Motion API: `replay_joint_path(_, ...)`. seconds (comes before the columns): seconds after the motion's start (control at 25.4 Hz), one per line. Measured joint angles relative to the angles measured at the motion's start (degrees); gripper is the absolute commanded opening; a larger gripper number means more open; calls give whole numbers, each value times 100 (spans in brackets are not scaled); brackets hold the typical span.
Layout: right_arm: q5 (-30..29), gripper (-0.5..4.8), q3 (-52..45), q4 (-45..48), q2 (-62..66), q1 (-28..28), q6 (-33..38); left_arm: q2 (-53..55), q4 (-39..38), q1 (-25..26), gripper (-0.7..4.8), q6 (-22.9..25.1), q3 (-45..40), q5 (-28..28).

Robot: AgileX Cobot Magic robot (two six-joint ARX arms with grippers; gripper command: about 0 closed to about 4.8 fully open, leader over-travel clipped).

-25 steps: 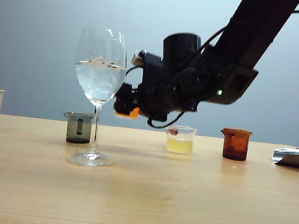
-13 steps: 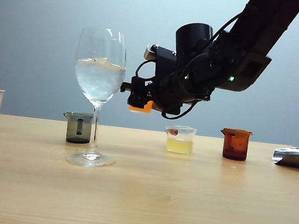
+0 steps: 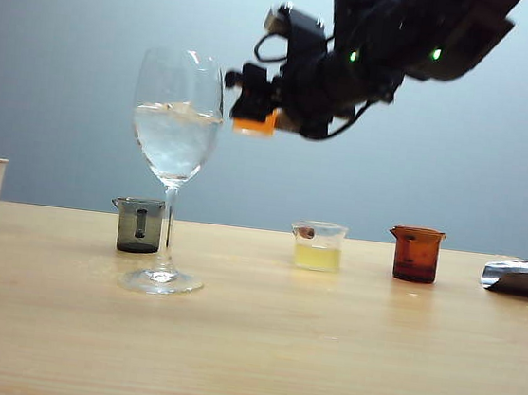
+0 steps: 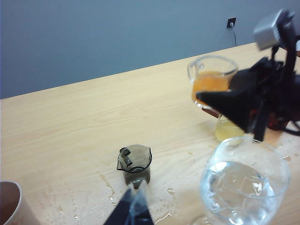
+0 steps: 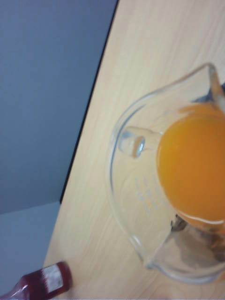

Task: Pick up the second measuring cup from the left, pour the orange juice inside into the goblet, and finally put the measuring cup back in its original place.

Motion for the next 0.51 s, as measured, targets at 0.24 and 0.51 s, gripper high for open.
replay_joint_path(0.24, -601, 156, 4, -721, -758, -9, -70, 0, 0, 0, -5, -2, 0, 11)
replay_joint_path(0.51, -1012, 156, 2, -1814, -1333, -9, -809, 0, -479, 0, -5, -26, 0, 579)
